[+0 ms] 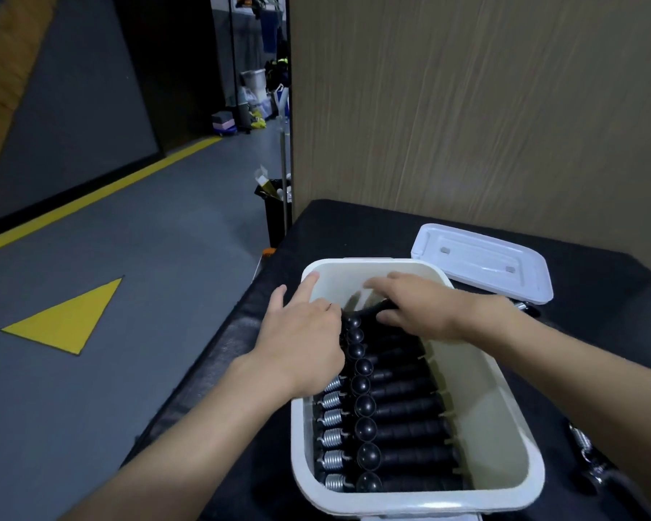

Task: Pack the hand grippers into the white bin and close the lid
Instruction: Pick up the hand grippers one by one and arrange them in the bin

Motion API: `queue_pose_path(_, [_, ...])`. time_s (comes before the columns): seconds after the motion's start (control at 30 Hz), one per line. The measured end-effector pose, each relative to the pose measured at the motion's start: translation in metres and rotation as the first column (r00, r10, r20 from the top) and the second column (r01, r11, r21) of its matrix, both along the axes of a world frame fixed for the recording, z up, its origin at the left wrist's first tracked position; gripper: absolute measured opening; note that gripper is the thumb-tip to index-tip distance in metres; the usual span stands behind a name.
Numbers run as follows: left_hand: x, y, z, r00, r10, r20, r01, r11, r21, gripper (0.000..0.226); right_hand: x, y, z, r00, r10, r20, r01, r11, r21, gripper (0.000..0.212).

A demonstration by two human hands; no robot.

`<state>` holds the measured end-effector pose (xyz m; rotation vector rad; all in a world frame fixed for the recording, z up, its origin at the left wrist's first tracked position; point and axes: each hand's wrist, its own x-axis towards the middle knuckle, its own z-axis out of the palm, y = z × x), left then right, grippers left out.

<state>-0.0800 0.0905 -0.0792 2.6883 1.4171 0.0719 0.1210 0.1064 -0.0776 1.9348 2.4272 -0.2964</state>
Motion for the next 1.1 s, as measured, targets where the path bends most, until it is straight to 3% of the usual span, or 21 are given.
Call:
queue_pose_path(0.17, [0.003, -0.001, 0.000, 0.999, -0.005, -0.044, 0.006, 1.000, 0.024, 0.009, 0.010, -0.014, 0.003, 0.985, 0.008, 0.172, -0.046, 0.975, 0.218, 0.013])
queue_pose_path(0.33, [0.004, 0.002, -0.006, 0.999, -0.011, -0.053, 0.015, 0.998, 0.063, 0.058, 0.011, -0.011, 0.001, 0.991, -0.067, 0.119, 0.021, 0.935, 0.355, 0.014])
queue_pose_path(0.47, [0.005, 0.000, -0.004, 0.995, -0.012, -0.097, 0.019, 0.997, 0.070, 0.036, 0.013, -0.001, -0.002, 0.978, -0.076, 0.194, -0.012, 0.909, 0.416, 0.019])
queue_pose_path(0.6, [0.005, 0.000, -0.005, 0.995, -0.002, -0.100, 0.009, 0.998, 0.070, 0.035, 0.019, 0.004, 0.004, 0.981, -0.015, 0.194, -0.048, 0.947, 0.316, 0.006])
queue_pose_path(0.73, [0.005, 0.000, -0.006, 0.997, 0.005, -0.076, 0.002, 0.997, 0.081, 0.045, 0.031, -0.010, 0.001, 0.968, 0.102, 0.227, -0.181, 0.913, 0.365, 0.044])
queue_pose_path(0.8, [0.005, 0.001, -0.005, 0.997, 0.002, -0.074, 0.003, 0.998, 0.070, 0.045, 0.029, -0.016, 0.000, 0.976, 0.031, 0.214, -0.120, 0.901, 0.417, 0.030])
queue_pose_path(0.9, [0.005, 0.000, -0.004, 0.998, 0.016, -0.062, -0.013, 0.999, 0.044, 0.038, 0.023, -0.018, 0.001, 0.932, -0.031, 0.361, -0.105, 0.930, 0.352, 0.005])
queue_pose_path(1.0, [0.006, -0.001, -0.002, 0.998, 0.019, -0.066, -0.017, 0.999, 0.033, 0.032, 0.027, -0.015, -0.010, 0.878, -0.056, 0.475, -0.103, 0.948, 0.301, 0.019])
queue_pose_path(1.1, [0.006, -0.002, 0.001, 0.997, 0.029, -0.074, -0.029, 1.000, 0.002, 0.023, 0.030, -0.011, -0.014, 0.887, -0.056, 0.459, -0.096, 0.949, 0.301, 0.025])
